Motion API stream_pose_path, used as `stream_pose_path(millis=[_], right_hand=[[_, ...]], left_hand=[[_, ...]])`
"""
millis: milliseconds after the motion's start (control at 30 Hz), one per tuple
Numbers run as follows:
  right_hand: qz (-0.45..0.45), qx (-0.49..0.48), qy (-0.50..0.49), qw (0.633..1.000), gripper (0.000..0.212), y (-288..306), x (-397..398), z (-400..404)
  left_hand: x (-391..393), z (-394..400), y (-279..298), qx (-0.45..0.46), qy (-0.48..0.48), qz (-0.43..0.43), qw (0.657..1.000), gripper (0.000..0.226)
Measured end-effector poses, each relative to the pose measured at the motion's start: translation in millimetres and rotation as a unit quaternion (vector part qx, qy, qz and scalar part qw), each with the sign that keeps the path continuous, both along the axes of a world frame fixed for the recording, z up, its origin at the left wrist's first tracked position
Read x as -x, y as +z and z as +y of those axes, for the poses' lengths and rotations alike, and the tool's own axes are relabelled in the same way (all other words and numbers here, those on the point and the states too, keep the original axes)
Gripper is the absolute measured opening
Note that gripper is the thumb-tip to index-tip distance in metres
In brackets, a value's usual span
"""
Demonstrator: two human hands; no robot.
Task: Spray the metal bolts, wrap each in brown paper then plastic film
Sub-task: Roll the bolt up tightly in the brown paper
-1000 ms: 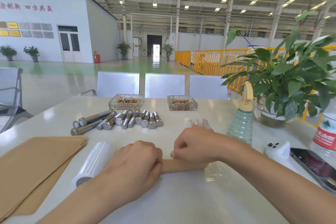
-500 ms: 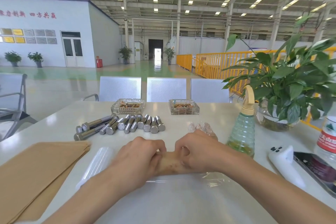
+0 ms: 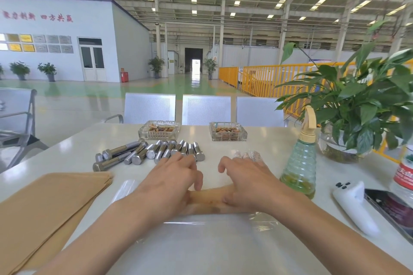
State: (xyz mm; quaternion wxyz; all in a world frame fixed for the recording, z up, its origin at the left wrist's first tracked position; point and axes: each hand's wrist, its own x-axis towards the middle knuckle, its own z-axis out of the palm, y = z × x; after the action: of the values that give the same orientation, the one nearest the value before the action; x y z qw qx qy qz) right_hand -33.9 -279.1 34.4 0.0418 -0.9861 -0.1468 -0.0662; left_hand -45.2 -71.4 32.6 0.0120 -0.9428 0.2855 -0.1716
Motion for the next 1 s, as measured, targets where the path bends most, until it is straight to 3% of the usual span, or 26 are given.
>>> stream_pose_path(millis=[67, 167, 200, 300, 367, 433, 833, 1000], right_hand=[[-0.030, 0.015, -0.015, 0.999, 0.057, 2.0, 0.9, -0.2], [-0.045, 0.020, -0.023, 0.999, 0.054, 2.1, 3.9, 0.4], [-0.057, 0.028, -0.024, 0.998, 0.052, 2.1, 5.3, 0.4], [-0.107, 0.034, 0.004, 0.994, 0.032, -0.3, 11.8, 1.9], [-0.125, 0.032, 0.040, 0.991, 0.015, -3.9, 17.0, 3.2], [-0.117, 0.044, 0.071, 0.990, 0.019, -8.0, 21.9, 3.6], [-0.078, 0.000, 0.093, 0.993, 0.030, -18.7, 31.8, -11.0], [-0.043, 0.053, 0.118, 0.991, 0.040, -13.7, 27.4, -9.2]], left_hand=[[-0.3, -2.3, 2.8, -0.019, 0.000, 0.004, 1.000, 0.028], [4.2, -3.7, 6.6, -0.029, 0.005, 0.067, 0.997, 0.070], [5.9, -3.8, 6.3, -0.025, 0.008, 0.093, 0.995, 0.072], [7.2, 0.2, 5.7, -0.008, 0.014, 0.131, 0.991, 0.037], [8.4, 1.9, 9.9, -0.011, 0.013, 0.154, 0.988, 0.027], [9.0, 1.8, 13.8, 0.001, 0.009, 0.181, 0.983, 0.022], [-3.7, 0.1, 5.8, 0.021, -0.009, 0.228, 0.973, 0.019], [-1.6, -2.2, 1.4, -0.009, -0.006, 0.209, 0.978, 0.027]])
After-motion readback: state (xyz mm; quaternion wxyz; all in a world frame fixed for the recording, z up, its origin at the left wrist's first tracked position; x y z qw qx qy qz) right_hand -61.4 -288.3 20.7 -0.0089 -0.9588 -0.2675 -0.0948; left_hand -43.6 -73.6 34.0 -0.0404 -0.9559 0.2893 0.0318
